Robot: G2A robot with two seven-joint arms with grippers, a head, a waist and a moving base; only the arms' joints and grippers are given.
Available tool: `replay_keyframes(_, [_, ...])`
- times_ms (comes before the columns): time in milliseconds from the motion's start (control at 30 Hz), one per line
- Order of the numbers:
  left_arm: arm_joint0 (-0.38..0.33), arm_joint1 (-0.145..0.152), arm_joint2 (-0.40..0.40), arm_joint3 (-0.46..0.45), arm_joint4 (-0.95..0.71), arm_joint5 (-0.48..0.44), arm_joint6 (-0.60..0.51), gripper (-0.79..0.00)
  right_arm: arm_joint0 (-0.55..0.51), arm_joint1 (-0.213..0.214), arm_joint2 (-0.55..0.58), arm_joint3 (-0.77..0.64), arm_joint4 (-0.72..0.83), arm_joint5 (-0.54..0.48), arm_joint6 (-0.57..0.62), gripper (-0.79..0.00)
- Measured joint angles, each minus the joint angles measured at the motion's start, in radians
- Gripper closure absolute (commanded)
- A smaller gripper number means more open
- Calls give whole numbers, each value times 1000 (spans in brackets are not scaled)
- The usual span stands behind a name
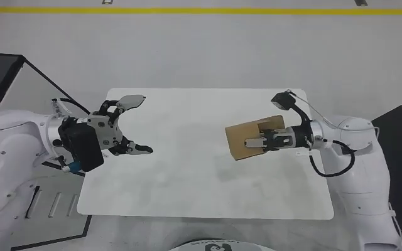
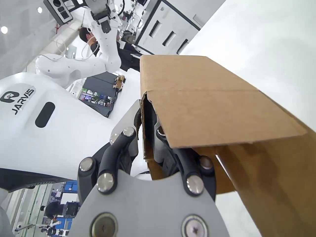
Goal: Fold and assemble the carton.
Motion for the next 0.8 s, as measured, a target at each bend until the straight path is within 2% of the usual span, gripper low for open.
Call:
replay_keyframes(133, [0,0,0,0,0,0,0,-785,118,23,-136,-27,-265,1,1,0])
replay_keyframes(267, [0,0,0,0,0,0,0,-785,286,49,-361,6,-494,0,1,0])
replay_keyframes(400, [0,0,0,0,0,0,0,-785,438,57,-571,49,-620,-4,-3,0])
replay_keyframes(500, [0,0,0,0,0,0,0,-785,531,53,-713,95,-679,-46,-46,0])
replay_keyframes(567, [0,0,0,0,0,0,0,-785,564,49,-767,122,-678,-69,-69,0])
replay_keyframes(800, [0,0,0,0,0,0,0,-785,564,49,-764,122,-676,-69,-68,0])
